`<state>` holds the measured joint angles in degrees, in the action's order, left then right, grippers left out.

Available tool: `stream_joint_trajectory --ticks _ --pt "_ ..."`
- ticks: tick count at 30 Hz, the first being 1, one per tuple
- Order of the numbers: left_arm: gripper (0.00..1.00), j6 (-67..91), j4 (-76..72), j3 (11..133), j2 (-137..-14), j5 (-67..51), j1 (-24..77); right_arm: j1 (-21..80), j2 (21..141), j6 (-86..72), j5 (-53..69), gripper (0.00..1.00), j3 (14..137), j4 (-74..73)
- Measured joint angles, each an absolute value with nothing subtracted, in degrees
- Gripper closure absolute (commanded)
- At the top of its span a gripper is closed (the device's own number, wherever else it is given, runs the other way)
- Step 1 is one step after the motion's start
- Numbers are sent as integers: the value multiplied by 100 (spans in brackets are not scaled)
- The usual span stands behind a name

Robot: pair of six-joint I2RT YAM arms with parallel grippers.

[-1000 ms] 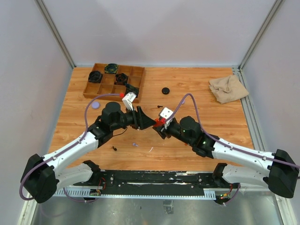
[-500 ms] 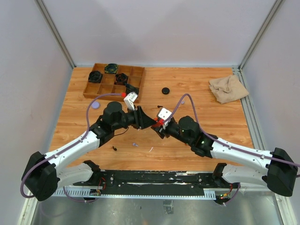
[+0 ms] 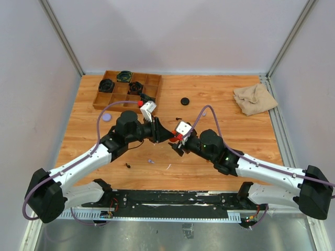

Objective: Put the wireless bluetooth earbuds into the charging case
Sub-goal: Pick up the charging case at the center of the board.

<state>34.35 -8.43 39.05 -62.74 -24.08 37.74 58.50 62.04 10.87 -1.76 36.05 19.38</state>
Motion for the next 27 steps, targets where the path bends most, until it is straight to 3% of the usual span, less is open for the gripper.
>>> stream_joint_trajectory --ticks 8,18,27 --pt "91 2541 -56 4530 -6250 -2427 3774 5618 5791 1227 425 19 3625 1544" --pt "94 1129 1205 5470 -6252 -2740 3774 4274 5378 722 2346 10 3627 1332" --pt "94 -228 1997 6001 -6394 -3404 3774 3695 5581 427 4130 9 3745 1393"
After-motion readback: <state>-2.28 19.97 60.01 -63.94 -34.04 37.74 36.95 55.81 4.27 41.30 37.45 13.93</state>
